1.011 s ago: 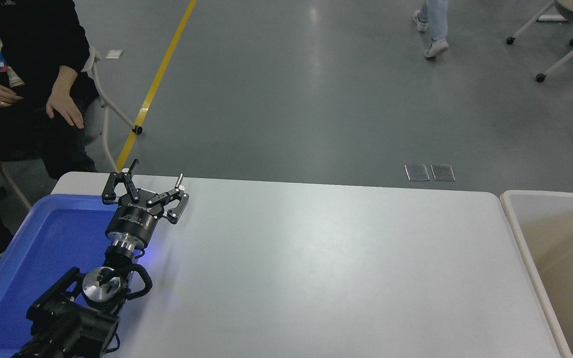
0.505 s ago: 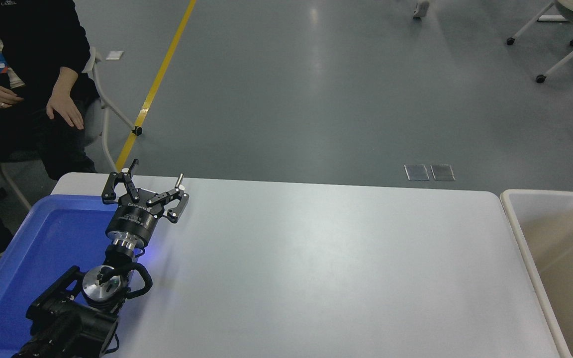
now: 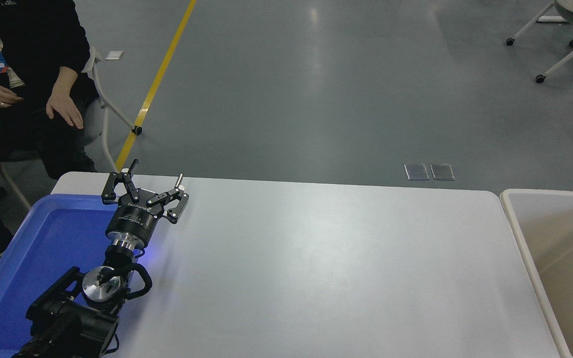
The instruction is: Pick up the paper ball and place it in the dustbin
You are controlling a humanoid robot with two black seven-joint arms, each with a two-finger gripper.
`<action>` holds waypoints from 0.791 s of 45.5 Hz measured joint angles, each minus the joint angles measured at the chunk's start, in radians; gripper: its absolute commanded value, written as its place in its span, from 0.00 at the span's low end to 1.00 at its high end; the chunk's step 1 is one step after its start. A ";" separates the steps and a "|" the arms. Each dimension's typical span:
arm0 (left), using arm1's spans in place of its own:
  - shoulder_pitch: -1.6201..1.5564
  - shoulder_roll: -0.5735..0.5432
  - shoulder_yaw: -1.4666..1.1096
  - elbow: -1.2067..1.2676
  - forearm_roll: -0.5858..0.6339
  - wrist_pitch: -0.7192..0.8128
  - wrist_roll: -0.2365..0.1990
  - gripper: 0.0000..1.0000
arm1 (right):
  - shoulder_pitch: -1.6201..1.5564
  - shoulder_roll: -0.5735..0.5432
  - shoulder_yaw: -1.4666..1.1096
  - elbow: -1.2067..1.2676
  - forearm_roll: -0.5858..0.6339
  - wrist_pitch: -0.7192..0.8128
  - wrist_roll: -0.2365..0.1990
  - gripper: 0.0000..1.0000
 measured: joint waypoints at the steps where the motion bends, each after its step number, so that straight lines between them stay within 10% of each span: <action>1: 0.000 0.000 0.000 0.000 0.000 0.000 0.000 0.99 | -0.001 0.000 0.001 0.000 0.000 0.000 0.000 1.00; 36: 0.000 0.001 -0.001 0.000 0.000 0.000 0.000 0.99 | 0.197 -0.078 0.005 0.151 0.001 0.008 0.000 1.00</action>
